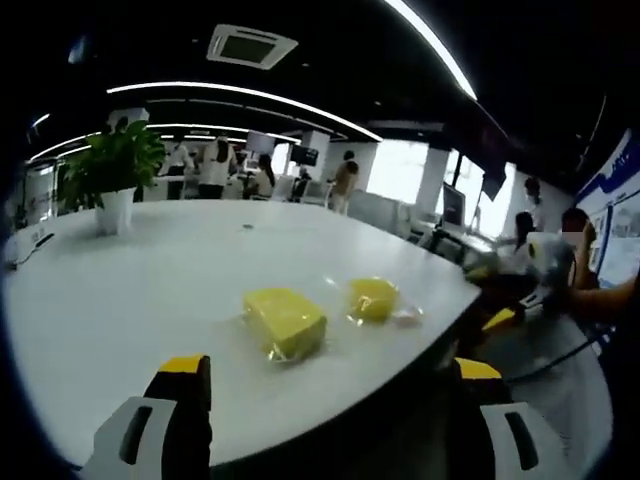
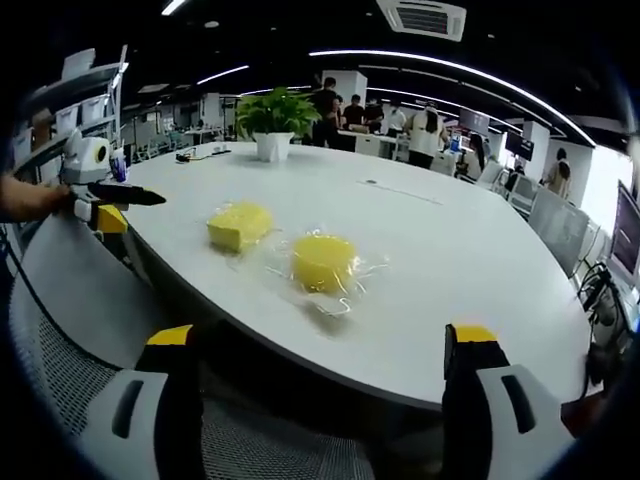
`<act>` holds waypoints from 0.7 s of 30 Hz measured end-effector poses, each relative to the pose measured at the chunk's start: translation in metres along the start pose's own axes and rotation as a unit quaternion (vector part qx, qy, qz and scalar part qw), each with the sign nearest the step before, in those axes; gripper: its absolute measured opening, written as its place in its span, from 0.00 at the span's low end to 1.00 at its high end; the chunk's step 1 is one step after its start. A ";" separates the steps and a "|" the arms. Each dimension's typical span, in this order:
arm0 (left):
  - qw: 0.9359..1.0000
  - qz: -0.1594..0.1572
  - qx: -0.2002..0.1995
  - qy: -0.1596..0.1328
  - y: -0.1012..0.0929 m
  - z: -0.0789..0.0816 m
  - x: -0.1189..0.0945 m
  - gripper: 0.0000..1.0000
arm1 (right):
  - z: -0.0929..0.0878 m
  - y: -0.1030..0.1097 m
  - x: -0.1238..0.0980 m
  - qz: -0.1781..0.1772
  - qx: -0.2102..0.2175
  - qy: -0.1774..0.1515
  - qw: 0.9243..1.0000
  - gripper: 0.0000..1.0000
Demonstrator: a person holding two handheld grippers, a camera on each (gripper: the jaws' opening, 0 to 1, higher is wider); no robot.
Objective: Compare the silicone blocks by pressing each to a similar depth, holding the contact briefly, and releasing to observe deformation and rebound differences across the visible hardness samples.
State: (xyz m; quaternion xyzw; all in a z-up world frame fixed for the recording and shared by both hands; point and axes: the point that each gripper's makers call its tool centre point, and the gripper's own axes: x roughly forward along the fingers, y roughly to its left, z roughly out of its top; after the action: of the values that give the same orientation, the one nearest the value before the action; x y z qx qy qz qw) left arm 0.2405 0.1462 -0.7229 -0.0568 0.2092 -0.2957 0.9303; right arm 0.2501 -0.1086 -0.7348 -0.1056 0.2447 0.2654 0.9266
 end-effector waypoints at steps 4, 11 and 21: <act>1.000 0.003 0.002 -0.001 0.001 0.000 -0.001 1.00 | -0.002 0.001 0.000 0.002 0.001 0.007 1.000 0.96; 1.000 0.005 -0.011 0.003 0.002 -0.003 -0.001 1.00 | -0.005 0.001 0.001 -0.001 -0.001 0.013 1.000 0.96; 1.000 -0.008 0.020 0.022 -0.002 -0.001 0.003 0.99 | -0.006 0.002 0.001 0.005 -0.003 0.017 1.000 0.93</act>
State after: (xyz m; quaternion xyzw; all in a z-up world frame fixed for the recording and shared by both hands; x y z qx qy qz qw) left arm 0.2406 0.1427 -0.7244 -0.0333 0.2235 -0.3084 0.9240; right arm 0.2477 -0.1087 -0.7410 -0.1121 0.2598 0.2686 0.9207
